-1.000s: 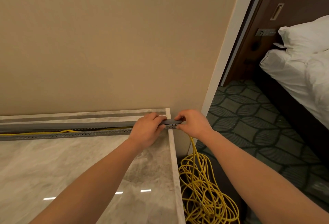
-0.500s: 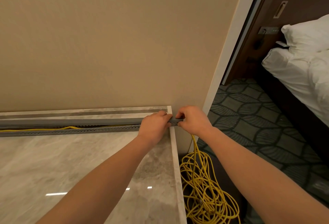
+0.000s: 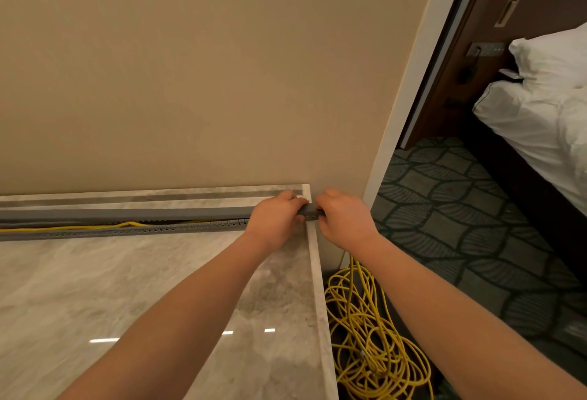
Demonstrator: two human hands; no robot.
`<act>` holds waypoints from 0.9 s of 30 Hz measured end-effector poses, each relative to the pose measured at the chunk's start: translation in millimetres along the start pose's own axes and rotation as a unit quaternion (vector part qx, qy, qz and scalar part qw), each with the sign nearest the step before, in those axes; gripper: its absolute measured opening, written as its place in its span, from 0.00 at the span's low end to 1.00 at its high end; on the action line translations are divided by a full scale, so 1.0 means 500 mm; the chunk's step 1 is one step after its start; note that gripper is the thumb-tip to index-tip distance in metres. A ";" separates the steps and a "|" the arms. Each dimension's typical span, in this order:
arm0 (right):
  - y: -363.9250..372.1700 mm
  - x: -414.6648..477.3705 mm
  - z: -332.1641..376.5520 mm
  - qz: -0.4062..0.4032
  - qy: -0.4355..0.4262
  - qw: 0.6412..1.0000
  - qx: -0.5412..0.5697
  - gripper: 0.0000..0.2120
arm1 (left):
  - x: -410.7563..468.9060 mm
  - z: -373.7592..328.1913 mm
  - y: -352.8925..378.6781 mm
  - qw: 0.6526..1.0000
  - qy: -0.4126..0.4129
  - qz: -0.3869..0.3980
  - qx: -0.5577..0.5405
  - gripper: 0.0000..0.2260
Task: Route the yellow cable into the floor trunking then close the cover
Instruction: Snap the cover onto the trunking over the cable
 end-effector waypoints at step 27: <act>0.074 0.108 -0.029 0.163 0.259 0.929 0.210 0.28 | -0.009 0.001 0.013 0.998 0.019 -0.055 0.022 0.15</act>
Point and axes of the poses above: each hand's wrist, its own x-axis towards the middle knuckle, its own y-axis out of the palm, z = x × y, the point moved 5 cm from there along x, towards the middle knuckle, and after that the axes turned 12 degrees about z, right-handed, at the moved point
